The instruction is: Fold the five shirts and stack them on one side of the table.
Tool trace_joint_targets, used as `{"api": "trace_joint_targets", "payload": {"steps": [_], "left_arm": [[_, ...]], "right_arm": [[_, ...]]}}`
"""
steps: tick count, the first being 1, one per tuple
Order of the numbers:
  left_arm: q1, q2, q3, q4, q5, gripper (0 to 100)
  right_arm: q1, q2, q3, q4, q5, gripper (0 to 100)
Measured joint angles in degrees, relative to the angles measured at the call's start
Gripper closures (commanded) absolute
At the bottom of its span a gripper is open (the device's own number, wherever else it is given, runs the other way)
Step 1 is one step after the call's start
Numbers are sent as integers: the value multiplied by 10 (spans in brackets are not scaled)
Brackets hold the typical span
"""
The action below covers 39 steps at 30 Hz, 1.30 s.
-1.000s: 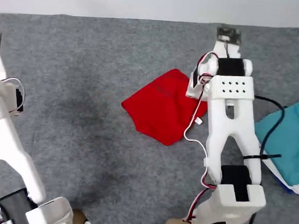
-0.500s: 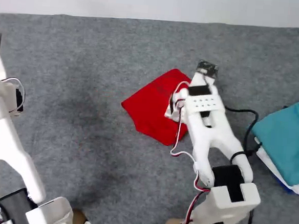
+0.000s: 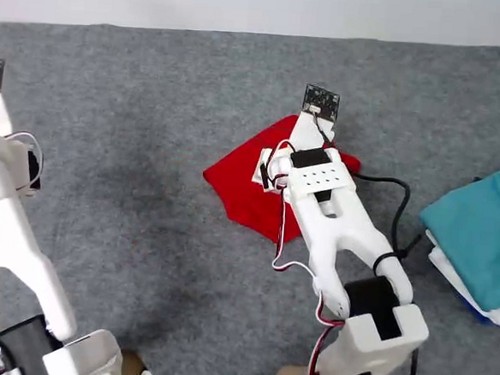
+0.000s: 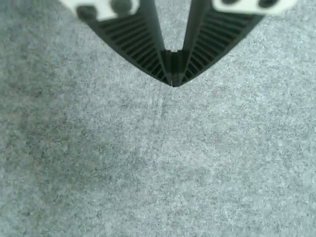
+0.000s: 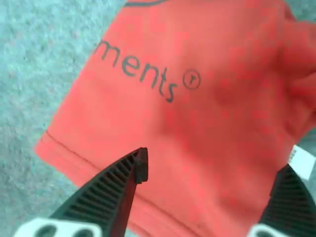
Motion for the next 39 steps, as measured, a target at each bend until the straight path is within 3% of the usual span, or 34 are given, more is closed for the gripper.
{"api": "trace_joint_targets", "payload": {"steps": [23, 31, 39], "left_arm": [[0, 0, 36, -47, -1, 997], [0, 0, 36, -47, -32, 997], [0, 0, 36, -47, -32, 997]], "right_arm": [[-2, 12, 0, 18, -47, 619], [16, 33, 0, 32, -50, 619], [13, 92, 0, -34, -50, 619]]}}
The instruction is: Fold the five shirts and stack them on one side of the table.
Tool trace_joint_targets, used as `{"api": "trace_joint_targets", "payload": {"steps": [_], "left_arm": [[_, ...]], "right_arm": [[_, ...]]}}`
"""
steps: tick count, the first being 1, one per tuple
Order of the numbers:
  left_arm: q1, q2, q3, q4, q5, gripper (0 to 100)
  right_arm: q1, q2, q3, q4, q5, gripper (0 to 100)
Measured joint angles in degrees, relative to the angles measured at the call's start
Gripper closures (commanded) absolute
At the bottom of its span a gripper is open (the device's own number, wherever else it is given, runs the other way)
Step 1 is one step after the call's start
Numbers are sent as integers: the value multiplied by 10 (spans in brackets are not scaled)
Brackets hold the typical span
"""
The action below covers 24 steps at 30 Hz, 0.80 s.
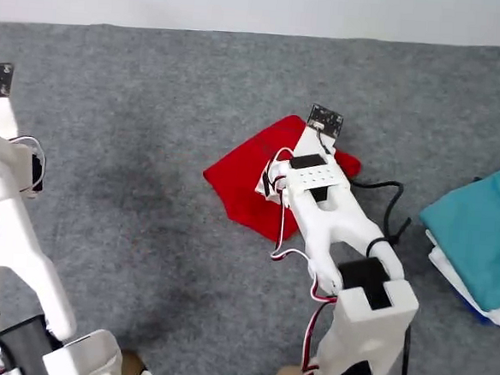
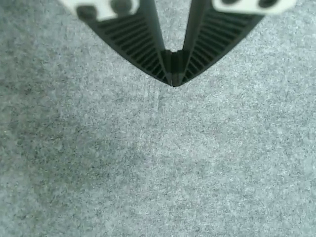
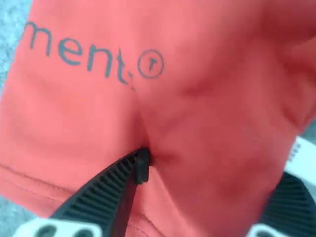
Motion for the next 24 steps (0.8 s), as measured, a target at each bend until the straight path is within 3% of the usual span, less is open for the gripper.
{"api": "trace_joint_targets", "payload": {"steps": [8, 19, 24], "left_arm": [[0, 0, 0, 0, 0, 997], [0, 0, 2, 0, 0, 997], [20, 0, 2, 0, 0, 997]], "right_arm": [[-1, 40, -30, -25, -2, 627], [11, 62, -54, -21, -1, 988], [24, 62, -53, -20, 0, 989]]}}
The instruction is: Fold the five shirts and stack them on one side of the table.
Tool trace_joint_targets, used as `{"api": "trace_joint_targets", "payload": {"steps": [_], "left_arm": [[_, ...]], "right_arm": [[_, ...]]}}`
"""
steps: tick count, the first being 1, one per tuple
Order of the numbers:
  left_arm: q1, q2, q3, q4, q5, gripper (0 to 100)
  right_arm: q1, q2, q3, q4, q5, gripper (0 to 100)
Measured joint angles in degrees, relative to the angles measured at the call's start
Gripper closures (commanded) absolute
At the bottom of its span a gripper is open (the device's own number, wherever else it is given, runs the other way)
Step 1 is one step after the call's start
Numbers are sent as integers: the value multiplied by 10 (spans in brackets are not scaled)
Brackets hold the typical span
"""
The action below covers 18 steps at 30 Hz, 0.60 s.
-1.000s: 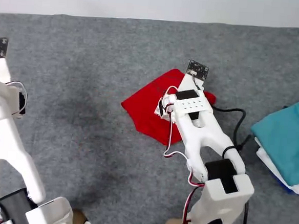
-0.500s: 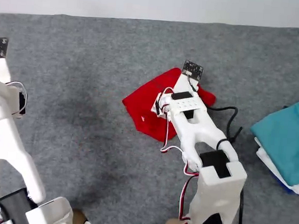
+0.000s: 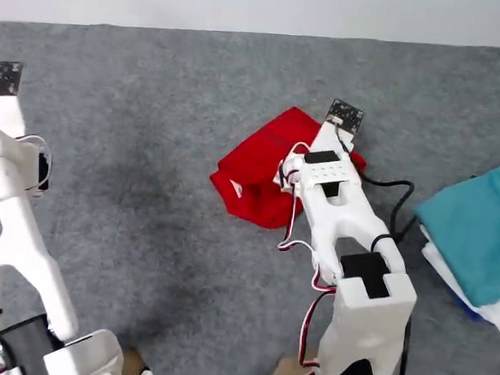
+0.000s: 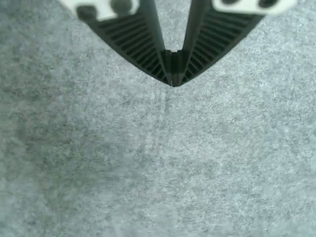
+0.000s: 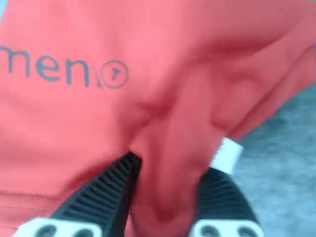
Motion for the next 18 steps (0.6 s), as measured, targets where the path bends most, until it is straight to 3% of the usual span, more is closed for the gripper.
{"api": "trace_joint_targets", "payload": {"steps": [18], "left_arm": [[26, 0, 0, -5, 0, 997]], "right_arm": [[12, -25, -2, 10, 15, 987]]}}
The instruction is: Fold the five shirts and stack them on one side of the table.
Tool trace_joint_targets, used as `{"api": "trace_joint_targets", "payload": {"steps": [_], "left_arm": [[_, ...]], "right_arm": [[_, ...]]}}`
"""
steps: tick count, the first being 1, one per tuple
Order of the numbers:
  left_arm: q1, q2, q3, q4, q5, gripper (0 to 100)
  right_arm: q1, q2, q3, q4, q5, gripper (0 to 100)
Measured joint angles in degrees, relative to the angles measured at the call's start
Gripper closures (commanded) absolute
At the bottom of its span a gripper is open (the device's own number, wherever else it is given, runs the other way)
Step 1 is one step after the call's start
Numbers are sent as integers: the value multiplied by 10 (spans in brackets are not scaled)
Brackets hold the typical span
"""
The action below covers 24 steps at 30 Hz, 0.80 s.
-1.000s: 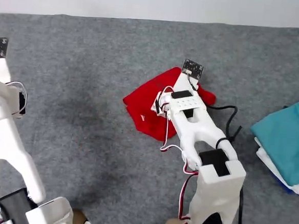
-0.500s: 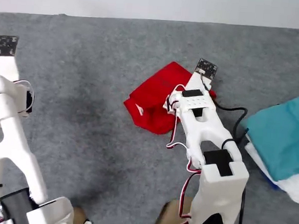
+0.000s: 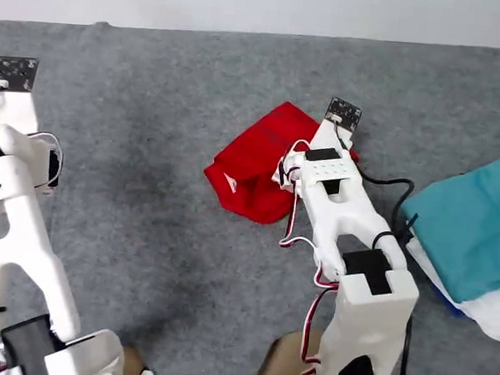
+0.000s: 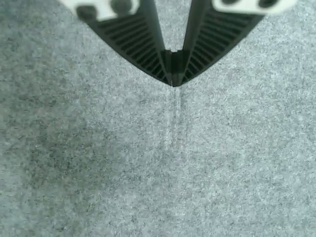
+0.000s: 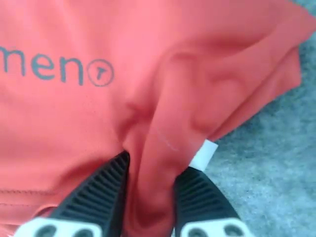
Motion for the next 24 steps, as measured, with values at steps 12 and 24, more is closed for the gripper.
{"api": "trace_joint_targets", "payload": {"steps": [12, 24], "left_arm": [[0, 0, 0, 0, 0, 997], [0, 0, 0, 0, 0, 997]], "right_arm": [[-1, -3, 0, 0, 27, 873], [-1, -6, 0, 0, 29, 980]]}}
